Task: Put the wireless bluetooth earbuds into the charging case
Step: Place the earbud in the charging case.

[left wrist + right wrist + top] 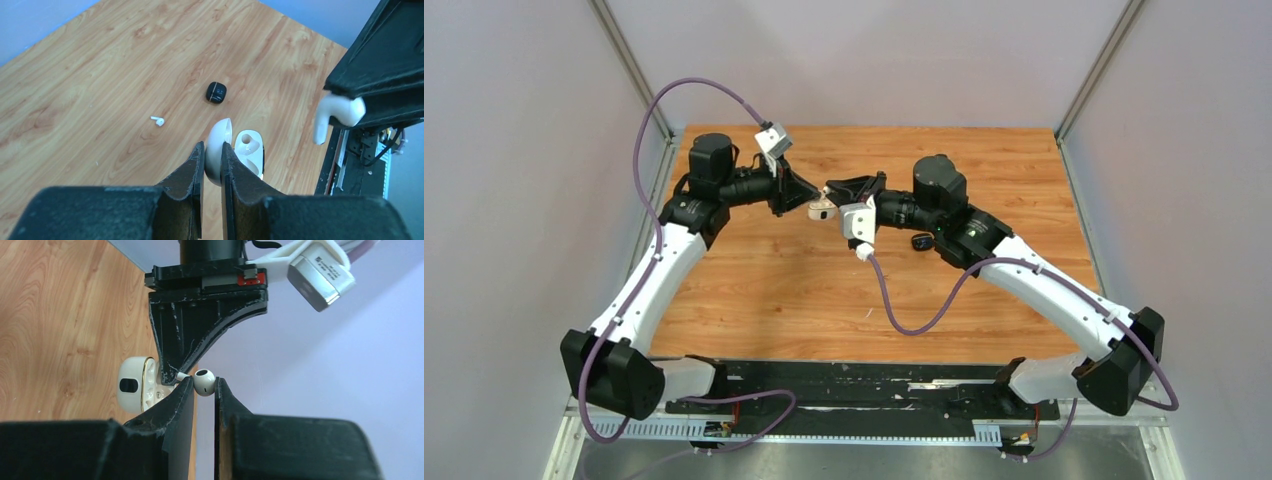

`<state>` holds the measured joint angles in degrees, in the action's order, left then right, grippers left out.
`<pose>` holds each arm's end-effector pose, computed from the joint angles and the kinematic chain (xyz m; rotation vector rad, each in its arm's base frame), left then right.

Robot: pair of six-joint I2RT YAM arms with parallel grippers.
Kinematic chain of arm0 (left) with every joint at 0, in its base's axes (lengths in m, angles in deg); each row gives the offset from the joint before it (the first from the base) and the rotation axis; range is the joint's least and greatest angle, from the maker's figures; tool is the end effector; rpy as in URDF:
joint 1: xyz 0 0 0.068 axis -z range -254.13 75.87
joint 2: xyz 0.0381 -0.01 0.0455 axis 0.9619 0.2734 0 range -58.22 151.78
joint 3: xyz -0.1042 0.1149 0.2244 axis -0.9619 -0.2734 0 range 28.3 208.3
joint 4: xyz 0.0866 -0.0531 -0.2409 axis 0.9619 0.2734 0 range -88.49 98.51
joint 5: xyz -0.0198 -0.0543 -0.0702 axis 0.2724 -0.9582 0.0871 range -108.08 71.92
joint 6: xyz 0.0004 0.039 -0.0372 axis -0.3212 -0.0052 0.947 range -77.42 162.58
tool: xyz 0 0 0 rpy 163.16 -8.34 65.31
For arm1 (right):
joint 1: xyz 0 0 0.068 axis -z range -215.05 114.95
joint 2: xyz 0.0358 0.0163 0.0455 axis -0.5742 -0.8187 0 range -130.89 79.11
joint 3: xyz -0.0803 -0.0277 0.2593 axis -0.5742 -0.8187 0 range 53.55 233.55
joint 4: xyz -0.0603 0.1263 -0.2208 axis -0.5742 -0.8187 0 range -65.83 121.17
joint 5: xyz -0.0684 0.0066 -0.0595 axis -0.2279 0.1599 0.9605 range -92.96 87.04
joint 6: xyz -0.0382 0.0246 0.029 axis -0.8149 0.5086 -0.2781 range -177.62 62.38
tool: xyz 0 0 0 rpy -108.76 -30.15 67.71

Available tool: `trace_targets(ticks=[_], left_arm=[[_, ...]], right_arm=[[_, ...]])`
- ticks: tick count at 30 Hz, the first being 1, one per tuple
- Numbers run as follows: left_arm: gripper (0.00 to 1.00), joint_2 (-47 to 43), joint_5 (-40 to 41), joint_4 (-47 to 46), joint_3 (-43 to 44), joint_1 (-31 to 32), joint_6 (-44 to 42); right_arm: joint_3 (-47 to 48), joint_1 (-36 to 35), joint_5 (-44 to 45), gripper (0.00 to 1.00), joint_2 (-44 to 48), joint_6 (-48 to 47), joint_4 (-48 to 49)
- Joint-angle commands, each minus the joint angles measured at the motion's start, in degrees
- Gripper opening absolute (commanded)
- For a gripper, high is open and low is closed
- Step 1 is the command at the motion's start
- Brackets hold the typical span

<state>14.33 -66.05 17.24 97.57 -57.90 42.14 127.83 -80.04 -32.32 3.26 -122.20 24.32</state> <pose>0.2628 -0.1040 0.3794 0.8329 1.7119 -0.9774 0.2039 0.2286 0.4074 -1.5729 0.6506 0.1851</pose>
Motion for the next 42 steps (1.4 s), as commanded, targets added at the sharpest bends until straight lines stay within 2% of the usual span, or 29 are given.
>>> trace_targets(ticks=[1,12,31,42], left_arm=[[0.0,-3.2,-0.6,0.6,1.8,0.4,-3.0],[0.0,-6.2,-0.1,-0.4,0.6,0.6,-7.1],[0.0,-7.2,0.8,-2.2,-1.4,0.6,-5.9],[0.0,-6.7,2.1,-3.4,-1.6,0.6,-4.7]], right_arm=[[1.6,-1.0,-0.3,0.0,-1.5,-6.6,-1.4],[2.1,-2.5,4.4,0.0,-3.0,-7.7,-5.6],[2.3,-3.1,11.6,0.0,-4.2,-8.6,-5.4],[0.6,-3.0,11.5,0.01,-3.7,-8.7,-5.4]])
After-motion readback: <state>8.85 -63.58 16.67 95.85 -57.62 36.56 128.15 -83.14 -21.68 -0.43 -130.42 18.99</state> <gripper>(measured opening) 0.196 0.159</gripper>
